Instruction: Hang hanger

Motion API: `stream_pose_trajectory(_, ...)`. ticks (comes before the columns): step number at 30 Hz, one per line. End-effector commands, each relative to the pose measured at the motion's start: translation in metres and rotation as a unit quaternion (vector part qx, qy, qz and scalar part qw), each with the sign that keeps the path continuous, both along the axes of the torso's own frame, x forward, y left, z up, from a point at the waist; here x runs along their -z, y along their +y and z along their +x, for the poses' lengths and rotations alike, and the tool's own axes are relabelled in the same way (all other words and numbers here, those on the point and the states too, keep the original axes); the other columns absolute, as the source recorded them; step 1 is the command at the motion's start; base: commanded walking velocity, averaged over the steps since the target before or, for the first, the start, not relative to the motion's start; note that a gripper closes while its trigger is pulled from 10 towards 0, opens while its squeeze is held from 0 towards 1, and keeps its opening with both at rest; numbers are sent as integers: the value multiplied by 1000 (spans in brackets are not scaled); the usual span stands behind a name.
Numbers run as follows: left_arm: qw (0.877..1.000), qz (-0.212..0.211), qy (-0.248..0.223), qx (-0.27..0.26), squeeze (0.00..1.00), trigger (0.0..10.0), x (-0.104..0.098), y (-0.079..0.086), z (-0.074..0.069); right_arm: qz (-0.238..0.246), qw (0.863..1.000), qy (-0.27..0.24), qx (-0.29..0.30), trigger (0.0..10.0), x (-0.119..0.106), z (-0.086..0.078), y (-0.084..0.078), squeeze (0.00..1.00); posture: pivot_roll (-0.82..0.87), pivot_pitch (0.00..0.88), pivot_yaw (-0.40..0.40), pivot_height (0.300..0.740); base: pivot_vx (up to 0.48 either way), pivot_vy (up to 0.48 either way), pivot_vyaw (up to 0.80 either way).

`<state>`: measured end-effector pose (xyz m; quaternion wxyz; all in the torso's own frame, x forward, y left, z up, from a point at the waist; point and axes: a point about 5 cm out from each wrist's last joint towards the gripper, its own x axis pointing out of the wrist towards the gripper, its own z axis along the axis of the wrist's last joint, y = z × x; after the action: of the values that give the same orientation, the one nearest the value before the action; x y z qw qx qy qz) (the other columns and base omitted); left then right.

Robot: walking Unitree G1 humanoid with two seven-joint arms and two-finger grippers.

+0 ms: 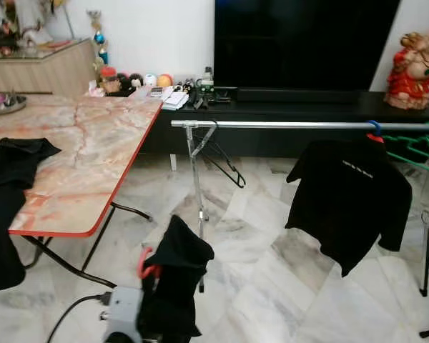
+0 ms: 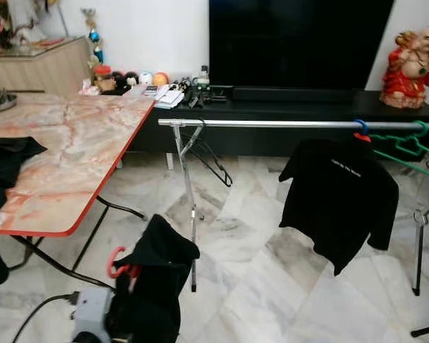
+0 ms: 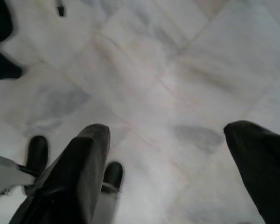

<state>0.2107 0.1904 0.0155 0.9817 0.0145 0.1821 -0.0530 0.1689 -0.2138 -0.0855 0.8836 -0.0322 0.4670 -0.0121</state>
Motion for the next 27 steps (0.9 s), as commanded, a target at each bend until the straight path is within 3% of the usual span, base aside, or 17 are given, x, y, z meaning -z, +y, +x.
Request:
stream_pose_trajectory(1,1000,-6,-24,6,0,10000,-9,-5,8,-13,1000,10,11,10000,1,-8,-12,0,136,29,-21,740,322,0,0)
stream_pose_trajectory(22,1000,-17,-22,-7,0,10000,-8,-6,5,-14,1000,12,5,10000,0,-7,-14,0,123,53,-24,740,330,0,0)
stream_pose_trajectory(27,1000,-15,-17,-12,0,10000,-7,-3,5,-15,1000,13,1,10000,0,-7,-13,0,128,57,-23,740,104,0,0)
